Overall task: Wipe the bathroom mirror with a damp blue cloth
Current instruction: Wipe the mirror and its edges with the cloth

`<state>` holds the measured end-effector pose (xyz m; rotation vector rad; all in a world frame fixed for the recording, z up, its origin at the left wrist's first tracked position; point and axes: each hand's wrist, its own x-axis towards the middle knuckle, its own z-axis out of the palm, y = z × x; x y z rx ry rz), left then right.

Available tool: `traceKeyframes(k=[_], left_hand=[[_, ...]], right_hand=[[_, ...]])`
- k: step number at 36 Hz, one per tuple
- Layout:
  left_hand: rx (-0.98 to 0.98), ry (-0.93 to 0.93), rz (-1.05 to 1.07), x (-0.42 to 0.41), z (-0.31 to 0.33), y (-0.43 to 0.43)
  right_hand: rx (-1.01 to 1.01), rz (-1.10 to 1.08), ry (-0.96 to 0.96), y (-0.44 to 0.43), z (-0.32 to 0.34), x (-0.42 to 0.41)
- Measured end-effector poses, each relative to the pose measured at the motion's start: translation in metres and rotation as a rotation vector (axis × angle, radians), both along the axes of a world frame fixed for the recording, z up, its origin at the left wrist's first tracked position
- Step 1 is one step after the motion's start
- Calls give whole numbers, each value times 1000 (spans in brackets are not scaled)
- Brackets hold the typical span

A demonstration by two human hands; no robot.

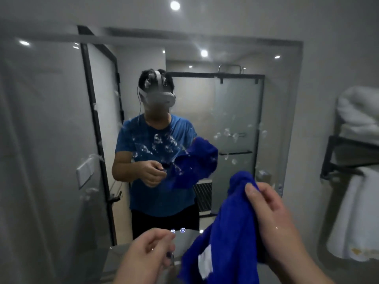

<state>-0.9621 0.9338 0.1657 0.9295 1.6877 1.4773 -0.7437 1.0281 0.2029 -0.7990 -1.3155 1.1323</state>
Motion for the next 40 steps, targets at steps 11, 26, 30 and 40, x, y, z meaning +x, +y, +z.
traceKeyframes(k=[11, 26, 30, 40], left_hand=[[72, 141, 73, -2, 15, 17], [120, 466, 350, -85, -13, 17], [139, 556, 475, -98, -30, 37], [215, 545, 382, -159, -66, 29]], right_hand=[[148, -209, 59, 110, 160, -30], [1196, -594, -371, 162, 101, -175], [1295, -416, -620, 150, 18, -195], [1177, -592, -435, 177, 131, -167]])
